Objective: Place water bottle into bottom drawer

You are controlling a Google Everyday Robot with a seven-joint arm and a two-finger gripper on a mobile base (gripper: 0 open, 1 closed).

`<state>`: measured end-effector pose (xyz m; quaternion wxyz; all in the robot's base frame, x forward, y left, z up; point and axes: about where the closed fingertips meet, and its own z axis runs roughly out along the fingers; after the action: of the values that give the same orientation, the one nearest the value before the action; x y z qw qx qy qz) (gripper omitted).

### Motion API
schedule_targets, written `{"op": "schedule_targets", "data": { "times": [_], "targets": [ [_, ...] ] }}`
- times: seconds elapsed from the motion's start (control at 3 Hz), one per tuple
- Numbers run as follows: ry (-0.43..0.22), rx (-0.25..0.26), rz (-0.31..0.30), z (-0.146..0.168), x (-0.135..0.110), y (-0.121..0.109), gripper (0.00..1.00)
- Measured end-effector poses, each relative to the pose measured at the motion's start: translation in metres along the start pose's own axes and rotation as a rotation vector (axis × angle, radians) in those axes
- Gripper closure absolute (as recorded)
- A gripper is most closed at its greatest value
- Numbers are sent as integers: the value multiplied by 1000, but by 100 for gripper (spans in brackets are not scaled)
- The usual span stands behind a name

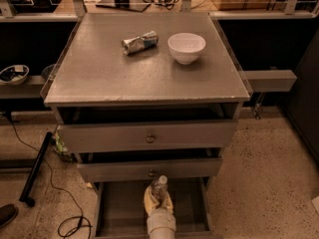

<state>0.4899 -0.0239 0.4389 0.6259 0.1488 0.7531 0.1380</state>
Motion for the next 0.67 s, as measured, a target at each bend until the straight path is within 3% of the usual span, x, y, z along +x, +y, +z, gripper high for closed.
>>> {"op": "schedule_targets", "data": {
  "times": [0.33, 0.67],
  "targets": [
    [-62, 55, 12, 12, 4, -5, 100],
    [-83, 60, -3, 10, 1, -5, 100]
  ]
}}
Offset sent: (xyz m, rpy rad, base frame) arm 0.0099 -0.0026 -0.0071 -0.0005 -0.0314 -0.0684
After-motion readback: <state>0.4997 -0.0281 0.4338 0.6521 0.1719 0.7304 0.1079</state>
